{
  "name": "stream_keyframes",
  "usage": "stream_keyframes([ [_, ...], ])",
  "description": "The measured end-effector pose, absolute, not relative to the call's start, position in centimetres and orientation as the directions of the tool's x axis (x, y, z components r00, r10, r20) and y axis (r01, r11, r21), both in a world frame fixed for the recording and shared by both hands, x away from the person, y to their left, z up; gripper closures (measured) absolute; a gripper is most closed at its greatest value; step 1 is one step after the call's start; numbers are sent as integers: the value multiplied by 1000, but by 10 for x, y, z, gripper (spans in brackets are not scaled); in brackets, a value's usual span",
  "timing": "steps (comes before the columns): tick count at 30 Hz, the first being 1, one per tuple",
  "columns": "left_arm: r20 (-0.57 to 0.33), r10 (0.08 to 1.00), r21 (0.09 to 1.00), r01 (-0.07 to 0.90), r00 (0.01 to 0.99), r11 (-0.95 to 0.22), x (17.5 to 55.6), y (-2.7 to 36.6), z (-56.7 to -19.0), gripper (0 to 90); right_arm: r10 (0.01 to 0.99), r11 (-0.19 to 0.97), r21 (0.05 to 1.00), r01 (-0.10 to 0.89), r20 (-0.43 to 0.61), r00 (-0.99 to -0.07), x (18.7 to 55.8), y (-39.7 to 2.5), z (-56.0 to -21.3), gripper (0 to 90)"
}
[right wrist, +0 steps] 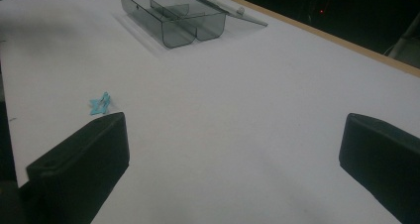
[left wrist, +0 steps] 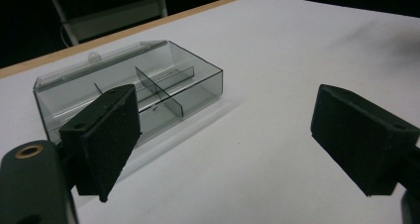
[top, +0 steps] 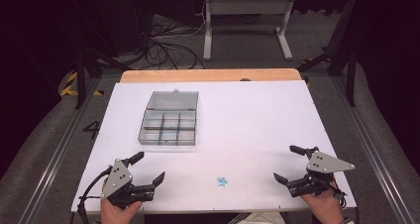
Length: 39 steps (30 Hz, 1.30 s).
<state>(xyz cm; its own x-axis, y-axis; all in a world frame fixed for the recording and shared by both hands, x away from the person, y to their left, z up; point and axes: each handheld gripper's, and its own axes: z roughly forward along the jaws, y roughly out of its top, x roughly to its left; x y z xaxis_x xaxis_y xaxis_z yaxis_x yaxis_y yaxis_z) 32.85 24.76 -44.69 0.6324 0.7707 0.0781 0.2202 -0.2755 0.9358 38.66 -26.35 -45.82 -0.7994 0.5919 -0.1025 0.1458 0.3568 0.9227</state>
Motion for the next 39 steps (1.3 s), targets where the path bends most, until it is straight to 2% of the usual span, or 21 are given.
stream_keyframes([
  [6,72,771,939,217,633,-267,329,249,-446,139,596,319,937,146,-79,-799,386,-267,-457,3],
  [39,108,743,926,205,661,-318,335,232,-433,160,584,301,939,168,-42,-811,389,-267,-460,8],
])
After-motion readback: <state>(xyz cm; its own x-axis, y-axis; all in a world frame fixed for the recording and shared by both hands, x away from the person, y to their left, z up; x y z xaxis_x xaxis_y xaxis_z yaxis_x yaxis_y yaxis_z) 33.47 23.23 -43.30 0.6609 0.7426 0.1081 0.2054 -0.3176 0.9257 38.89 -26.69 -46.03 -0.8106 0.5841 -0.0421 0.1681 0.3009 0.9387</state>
